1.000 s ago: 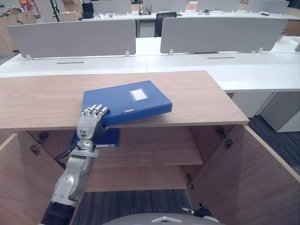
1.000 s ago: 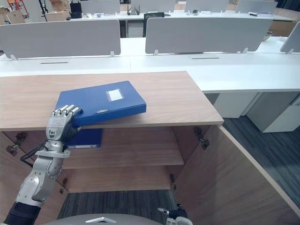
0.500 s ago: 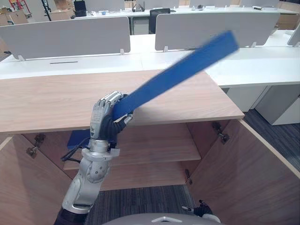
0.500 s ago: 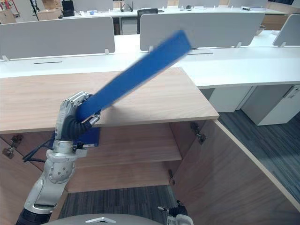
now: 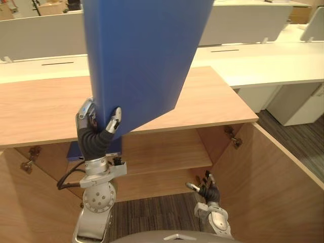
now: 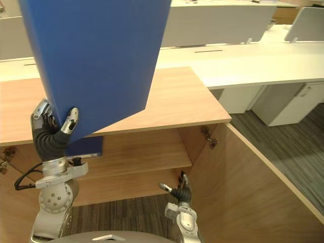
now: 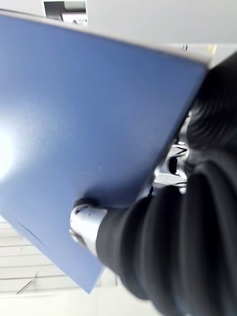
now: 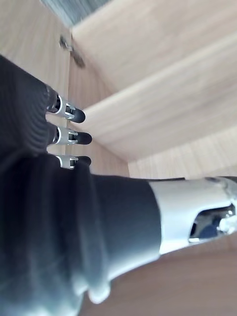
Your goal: Walk over to the cabinet, pick up the folder, carry it to the office cabinet, place the folder inside the office cabinet, then close the office cabinet door
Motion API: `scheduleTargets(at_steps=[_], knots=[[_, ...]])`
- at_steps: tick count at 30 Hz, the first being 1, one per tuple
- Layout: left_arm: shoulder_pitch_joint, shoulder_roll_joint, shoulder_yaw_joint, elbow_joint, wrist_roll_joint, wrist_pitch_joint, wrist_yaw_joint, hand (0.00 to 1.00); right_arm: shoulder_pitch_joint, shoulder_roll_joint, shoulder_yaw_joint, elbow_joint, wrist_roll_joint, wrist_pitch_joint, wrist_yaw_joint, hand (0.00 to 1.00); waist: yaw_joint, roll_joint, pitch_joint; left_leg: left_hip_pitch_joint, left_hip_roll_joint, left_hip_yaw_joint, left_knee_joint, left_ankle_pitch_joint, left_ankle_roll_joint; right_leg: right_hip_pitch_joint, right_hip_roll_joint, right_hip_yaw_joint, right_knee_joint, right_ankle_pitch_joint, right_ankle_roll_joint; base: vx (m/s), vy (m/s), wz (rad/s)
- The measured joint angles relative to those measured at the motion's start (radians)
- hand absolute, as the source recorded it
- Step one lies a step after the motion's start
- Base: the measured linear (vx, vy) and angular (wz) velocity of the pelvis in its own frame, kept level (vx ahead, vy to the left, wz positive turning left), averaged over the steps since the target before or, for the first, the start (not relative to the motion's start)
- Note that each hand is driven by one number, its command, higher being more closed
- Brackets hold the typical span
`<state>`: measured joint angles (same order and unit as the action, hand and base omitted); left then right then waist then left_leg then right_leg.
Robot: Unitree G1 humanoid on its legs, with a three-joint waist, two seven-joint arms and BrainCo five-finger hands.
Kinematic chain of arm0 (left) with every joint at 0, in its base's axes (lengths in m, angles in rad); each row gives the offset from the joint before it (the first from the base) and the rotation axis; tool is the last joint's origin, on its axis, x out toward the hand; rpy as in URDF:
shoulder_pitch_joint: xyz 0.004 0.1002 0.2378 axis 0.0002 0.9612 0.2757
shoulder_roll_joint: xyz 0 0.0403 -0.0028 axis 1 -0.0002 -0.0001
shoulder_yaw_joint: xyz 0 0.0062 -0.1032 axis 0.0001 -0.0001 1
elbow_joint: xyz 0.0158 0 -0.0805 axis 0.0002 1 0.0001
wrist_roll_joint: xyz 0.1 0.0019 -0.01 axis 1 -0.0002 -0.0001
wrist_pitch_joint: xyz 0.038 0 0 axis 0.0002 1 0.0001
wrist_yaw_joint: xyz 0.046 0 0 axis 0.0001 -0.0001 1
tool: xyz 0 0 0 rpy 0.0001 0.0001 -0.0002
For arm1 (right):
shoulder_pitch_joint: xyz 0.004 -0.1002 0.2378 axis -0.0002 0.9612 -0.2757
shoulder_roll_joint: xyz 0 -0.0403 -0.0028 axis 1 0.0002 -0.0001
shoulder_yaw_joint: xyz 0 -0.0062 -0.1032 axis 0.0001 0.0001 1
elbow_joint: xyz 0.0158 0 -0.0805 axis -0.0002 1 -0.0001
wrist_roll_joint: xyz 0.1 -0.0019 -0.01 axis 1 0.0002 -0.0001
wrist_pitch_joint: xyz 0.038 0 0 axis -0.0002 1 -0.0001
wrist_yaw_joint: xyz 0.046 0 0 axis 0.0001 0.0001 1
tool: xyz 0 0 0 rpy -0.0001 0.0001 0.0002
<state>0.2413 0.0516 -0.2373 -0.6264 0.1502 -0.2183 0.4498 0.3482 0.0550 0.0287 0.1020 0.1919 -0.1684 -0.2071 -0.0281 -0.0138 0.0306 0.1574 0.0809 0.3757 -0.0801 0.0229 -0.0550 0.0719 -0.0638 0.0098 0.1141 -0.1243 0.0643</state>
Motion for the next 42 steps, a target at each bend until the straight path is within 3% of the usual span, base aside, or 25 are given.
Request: scheduleTargets(at_steps=[6, 17, 29, 35, 42], knots=[[0.067, -0.026, 0.013, 0.000, -0.081, -0.001, -0.023, 1.00, 0.075, 0.019, 0.006, -0.363, 0.007, -0.071, -0.006, 0.00, -0.008, -0.022, 0.013, 0.007, -0.001, 0.037, 0.001, -0.016, -0.004, -0.005, 0.000, 0.030, -0.007, 0.006, 0.008, 0.03, -0.003, -0.16], [0.072, -0.034, 0.022, 0.032, -0.110, -0.008, -0.060, 1.00, 0.050, 0.012, -0.005, -0.623, -0.043, -0.133, -0.066, 0.00, -0.008, -0.018, 0.012, 0.015, -0.005, 0.053, 0.001, -0.039, 0.000, -0.002, -0.001, 0.060, -0.011, 0.025, 0.035, 0.02, 0.000, -0.05], [0.006, -0.010, 0.041, 0.145, -0.168, -0.032, -0.166, 1.00, -0.195, -0.041, -0.071, -0.644, -0.058, -0.173, -0.051, 0.00, -0.006, 0.006, 0.013, -0.001, -0.027, 0.032, 0.001, -0.029, 0.021, -0.001, -0.021, 0.061, -0.028, 0.058, 0.051, -0.05, -0.007, 0.05], [-0.048, 0.020, 0.041, 0.154, -0.203, -0.048, -0.237, 1.00, -0.268, -0.101, -0.069, -0.630, 0.082, -0.179, 0.049, 0.00, -0.006, 0.006, 0.012, -0.014, -0.048, 0.006, 0.000, -0.018, 0.039, 0.002, -0.042, 0.054, -0.033, 0.059, 0.052, -0.08, -0.008, 0.13], [-0.071, 0.046, 0.041, 0.176, -0.246, -0.063, -0.303, 1.00, -0.321, -0.170, -0.067, -0.489, 0.231, -0.173, 0.147, 0.00, -0.006, 0.006, 0.012, -0.032, -0.068, -0.020, -0.006, 0.001, 0.052, 0.000, -0.063, 0.032, -0.048, 0.060, 0.054, -0.09, -0.012, 0.10]])
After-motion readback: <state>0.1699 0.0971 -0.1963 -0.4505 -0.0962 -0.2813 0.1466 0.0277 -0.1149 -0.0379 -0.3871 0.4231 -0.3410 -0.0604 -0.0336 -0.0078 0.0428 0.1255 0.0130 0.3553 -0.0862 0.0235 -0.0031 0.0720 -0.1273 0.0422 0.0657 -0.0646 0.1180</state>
